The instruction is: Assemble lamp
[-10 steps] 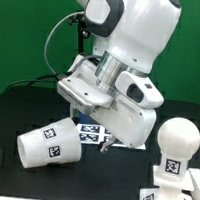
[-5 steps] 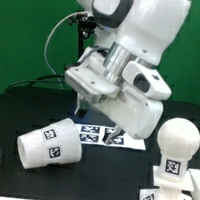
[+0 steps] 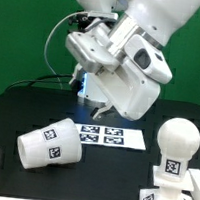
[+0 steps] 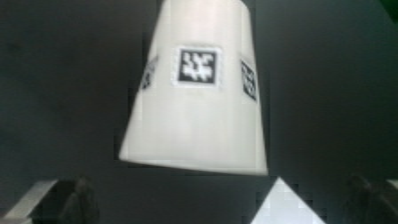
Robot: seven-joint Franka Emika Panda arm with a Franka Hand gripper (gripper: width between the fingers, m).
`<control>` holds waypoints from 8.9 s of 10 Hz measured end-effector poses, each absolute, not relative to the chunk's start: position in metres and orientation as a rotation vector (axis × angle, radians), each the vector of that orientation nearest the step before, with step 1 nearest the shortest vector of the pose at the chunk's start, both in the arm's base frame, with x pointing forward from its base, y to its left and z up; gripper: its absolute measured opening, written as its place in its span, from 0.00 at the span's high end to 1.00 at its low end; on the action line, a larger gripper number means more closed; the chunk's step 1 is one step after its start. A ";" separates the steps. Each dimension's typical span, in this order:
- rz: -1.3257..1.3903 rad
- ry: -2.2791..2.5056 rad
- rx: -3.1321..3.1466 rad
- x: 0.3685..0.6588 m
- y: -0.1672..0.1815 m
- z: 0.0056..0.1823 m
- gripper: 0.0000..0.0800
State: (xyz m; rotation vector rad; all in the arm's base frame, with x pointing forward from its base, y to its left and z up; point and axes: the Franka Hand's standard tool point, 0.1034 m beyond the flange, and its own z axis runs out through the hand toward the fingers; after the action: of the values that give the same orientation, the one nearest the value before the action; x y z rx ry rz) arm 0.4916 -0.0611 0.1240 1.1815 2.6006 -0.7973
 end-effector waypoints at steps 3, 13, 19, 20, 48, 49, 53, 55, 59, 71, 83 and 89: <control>-0.756 2.433 1.418 0.490 -0.057 0.123 0.13; -0.608 1.408 2.341 0.491 -0.097 0.145 0.13; -0.485 0.681 2.646 0.496 -0.107 0.142 0.13; -0.499 0.457 2.737 0.495 -0.111 0.142 0.13; -1.241 -1.771 2.897 0.485 -0.180 0.119 0.13; -1.406 -1.852 2.846 0.485 -0.185 0.122 0.13; -1.534 -1.983 2.719 0.491 -0.201 0.087 0.13; -1.553 -2.007 2.698 0.487 -0.201 0.078 0.13; -1.578 -2.038 2.674 0.482 -0.203 0.069 0.13; -1.655 -2.047 2.565 0.469 -0.162 0.017 0.13; -1.672 -2.017 2.588 0.474 -0.152 0.032 0.93; -1.576 -1.842 2.776 0.497 -0.110 0.130 0.94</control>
Offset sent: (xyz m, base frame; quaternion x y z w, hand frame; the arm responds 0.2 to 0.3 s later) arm 0.0000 0.0000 0.0000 0.0000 0.0000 0.1938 0.9810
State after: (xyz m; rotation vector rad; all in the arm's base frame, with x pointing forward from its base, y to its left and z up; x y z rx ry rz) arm 0.4968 -0.1103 0.1302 -1.9566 1.2984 1.1106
